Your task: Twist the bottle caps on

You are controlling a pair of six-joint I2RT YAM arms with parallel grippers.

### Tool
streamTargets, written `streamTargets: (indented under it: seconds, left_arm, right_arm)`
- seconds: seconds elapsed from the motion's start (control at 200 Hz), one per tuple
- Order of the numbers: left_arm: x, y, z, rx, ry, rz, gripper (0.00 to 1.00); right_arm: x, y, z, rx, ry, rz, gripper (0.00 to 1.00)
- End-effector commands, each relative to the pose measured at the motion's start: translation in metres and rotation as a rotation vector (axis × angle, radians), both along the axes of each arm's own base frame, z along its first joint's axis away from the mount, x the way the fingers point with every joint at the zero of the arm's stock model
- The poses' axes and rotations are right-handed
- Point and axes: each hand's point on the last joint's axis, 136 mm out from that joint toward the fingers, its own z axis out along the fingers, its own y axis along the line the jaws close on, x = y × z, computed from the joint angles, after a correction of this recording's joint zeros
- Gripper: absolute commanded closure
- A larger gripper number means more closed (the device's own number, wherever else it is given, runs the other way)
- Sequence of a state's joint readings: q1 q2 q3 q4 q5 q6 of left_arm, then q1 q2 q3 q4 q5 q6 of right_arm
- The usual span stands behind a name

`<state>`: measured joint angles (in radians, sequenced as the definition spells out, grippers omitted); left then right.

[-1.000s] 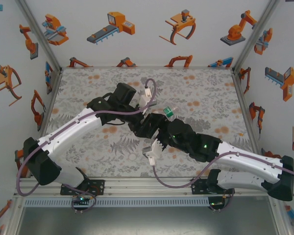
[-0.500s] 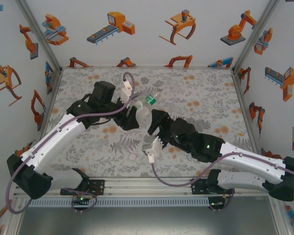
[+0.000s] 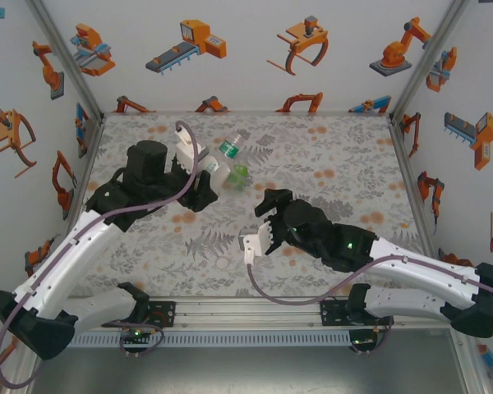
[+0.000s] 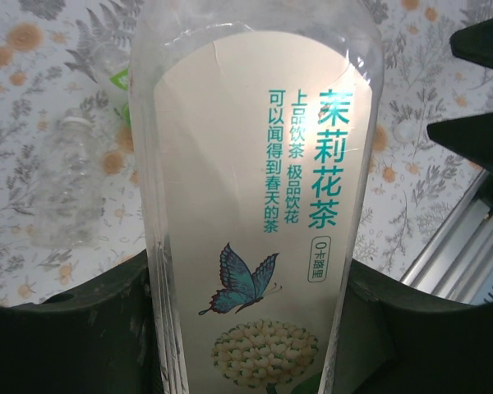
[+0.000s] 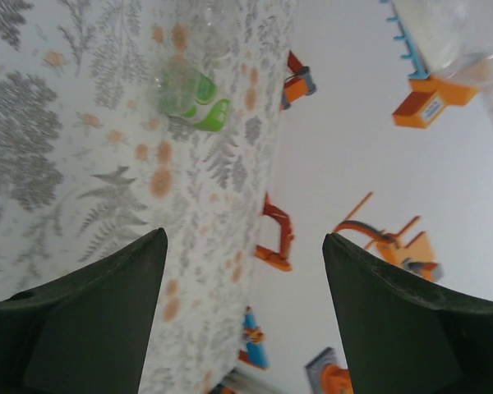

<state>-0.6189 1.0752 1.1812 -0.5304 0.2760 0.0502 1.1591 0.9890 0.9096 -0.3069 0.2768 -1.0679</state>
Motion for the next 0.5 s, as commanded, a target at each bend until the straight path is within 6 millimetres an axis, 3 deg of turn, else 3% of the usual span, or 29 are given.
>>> streamTargets:
  seconds: [0.0, 0.31, 0.496]
  left_arm:
    - [0.001, 0.006, 0.037, -0.090, -0.104, 0.031, 0.72]
    - [-0.015, 0.017, 0.099, -0.223, -0.261, 0.032, 0.97]
    - [-0.027, 0.027, 0.137, -0.308, -0.345, 0.044, 0.98]
  right_arm:
    - [-0.002, 0.001, 0.003, 0.203, 0.272, -0.155, 0.30]
    - [0.000, 0.011, -0.042, 0.436, 0.746, -0.511, 0.30]
    - [0.000, 0.019, -0.072, 0.405, 0.899, -0.692, 0.31]
